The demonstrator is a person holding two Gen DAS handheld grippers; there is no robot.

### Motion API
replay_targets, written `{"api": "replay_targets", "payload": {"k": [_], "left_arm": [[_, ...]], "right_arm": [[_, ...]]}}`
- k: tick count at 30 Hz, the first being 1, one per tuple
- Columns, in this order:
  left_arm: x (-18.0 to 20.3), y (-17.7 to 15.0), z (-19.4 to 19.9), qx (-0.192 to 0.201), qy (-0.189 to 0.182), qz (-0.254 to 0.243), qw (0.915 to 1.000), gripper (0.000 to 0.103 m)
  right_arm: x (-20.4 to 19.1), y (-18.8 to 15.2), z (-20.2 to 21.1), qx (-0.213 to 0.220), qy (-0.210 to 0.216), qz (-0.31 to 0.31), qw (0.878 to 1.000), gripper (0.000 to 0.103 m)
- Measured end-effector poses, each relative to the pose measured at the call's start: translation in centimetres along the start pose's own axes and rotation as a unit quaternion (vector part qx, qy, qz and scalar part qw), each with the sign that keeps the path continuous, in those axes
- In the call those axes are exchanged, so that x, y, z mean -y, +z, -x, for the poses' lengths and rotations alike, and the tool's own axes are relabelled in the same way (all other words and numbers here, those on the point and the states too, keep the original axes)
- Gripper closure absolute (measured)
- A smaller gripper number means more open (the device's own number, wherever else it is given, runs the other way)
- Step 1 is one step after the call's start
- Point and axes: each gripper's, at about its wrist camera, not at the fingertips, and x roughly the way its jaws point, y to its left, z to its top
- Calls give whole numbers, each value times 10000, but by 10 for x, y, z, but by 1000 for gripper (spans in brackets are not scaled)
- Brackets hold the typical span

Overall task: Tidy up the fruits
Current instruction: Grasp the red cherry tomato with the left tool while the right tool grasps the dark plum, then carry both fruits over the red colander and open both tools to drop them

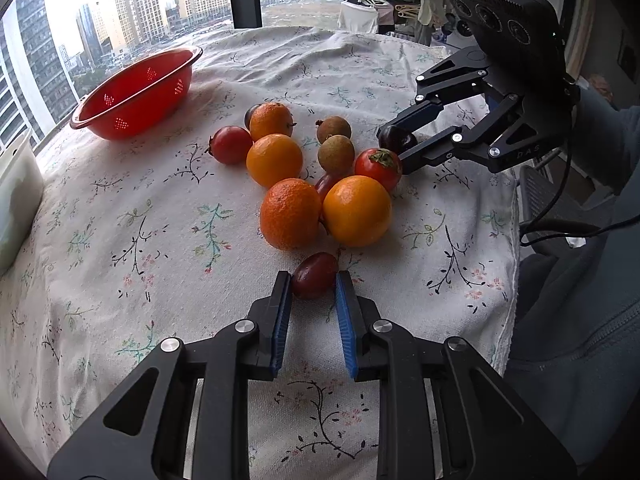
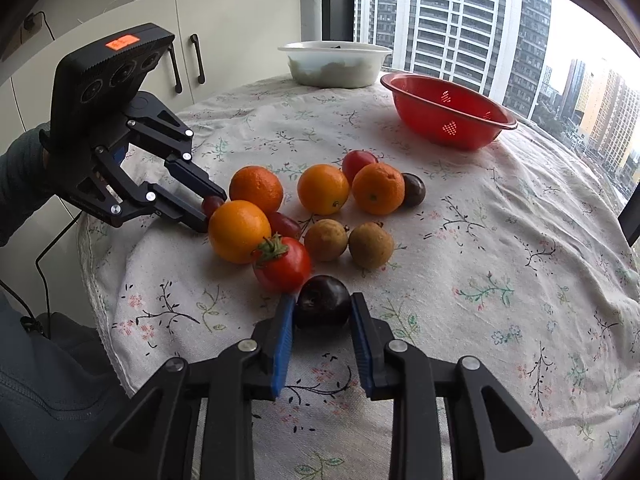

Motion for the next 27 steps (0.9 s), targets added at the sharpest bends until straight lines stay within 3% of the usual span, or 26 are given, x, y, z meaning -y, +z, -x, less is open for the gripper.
{"api": "replay_targets", "payload": {"k": [8, 16, 20, 27], "left_arm": [[-10, -4, 17, 243, 121, 258, 9993, 82], [-51, 3, 51, 658, 432, 740, 9942, 82], [-81, 20, 70, 871, 654, 934, 9897, 82], [-142, 79, 74, 1084, 908, 1309, 9813, 82]], "right_arm": [[5, -2, 11, 178, -28, -205, 9996, 73], [23, 3, 24, 403, -69, -480, 9980, 73], [42, 13, 37, 574, -210, -636, 9961, 73], [90, 55, 63, 1088, -558, -777, 9895, 73]]}}
